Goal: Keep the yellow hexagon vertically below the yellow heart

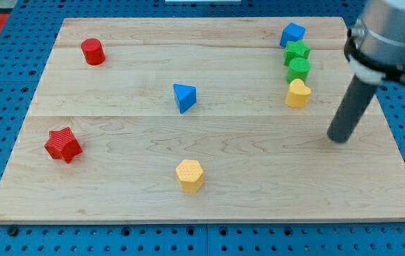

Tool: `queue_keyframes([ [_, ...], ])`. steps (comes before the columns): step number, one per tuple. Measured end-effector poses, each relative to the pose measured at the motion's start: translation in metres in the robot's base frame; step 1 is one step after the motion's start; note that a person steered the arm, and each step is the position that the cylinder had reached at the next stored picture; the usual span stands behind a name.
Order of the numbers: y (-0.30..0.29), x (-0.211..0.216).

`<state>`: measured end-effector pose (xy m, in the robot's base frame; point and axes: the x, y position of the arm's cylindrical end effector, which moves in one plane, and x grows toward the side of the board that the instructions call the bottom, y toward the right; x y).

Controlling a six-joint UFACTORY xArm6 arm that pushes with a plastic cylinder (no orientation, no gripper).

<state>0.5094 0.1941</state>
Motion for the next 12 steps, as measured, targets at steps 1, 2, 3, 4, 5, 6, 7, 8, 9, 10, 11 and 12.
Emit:
queue_keyframes([
  [1, -0.039, 0.071],
  [2, -0.094, 0.109],
  [3, -0.163, 0.109],
  [4, -0.235, 0.094],
  [5, -0.220, 0.063],
  [6, -0.197, 0.032],
  [7, -0.230, 0.026],
  [8, -0.229, 0.009],
  [9, -0.209, -0.027],
  [10, -0.157, -0.030],
  [11, -0.125, -0.030],
  [12, -0.120, -0.021],
])
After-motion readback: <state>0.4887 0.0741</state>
